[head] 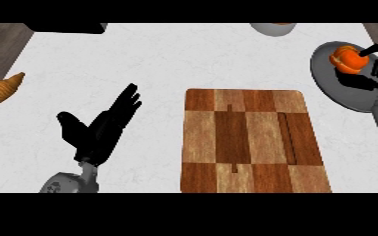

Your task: Pick the squash from the cutting board and place it in the pan

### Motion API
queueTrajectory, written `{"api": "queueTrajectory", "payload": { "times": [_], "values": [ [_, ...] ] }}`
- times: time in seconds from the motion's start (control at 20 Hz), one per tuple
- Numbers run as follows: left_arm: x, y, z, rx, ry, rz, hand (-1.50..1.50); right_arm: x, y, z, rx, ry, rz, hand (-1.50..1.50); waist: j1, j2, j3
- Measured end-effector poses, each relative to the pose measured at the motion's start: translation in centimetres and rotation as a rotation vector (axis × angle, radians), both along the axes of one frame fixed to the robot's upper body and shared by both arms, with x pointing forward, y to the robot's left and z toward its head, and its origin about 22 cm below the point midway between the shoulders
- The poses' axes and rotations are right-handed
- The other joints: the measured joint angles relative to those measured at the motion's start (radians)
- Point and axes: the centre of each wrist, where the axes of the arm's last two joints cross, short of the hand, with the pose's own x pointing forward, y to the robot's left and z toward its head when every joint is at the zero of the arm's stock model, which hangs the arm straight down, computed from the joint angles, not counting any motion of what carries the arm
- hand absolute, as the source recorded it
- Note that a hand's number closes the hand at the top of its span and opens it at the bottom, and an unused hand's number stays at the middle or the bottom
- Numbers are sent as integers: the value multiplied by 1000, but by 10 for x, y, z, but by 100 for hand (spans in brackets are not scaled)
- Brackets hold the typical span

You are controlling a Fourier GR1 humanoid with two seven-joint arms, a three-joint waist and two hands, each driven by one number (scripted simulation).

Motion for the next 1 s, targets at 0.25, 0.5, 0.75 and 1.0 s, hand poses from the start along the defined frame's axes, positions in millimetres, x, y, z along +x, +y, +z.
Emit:
{"api": "queueTrajectory", "payload": {
  "times": [0.25, 0.5, 0.75, 1.0],
  "values": [
    [6, -7, -2, -2, -7, -16, 0, 3, -24, 7, 5, -18, -25, 150, 12, 9, 1],
    [9, -9, 2, 0, -18, -39, 0, -7, -43, -2, 4, 154, -84, -150, 38, 19, 1],
    [8, -16, 2, -6, -18, -48, 0, -14, -49, -12, 51, 266, -61, -150, 44, 21, 4],
    [5, -8, 2, -3, -18, -39, 0, -6, -45, -6, 195, 160, 24, -150, 37, 18, 7]
  ]
}}
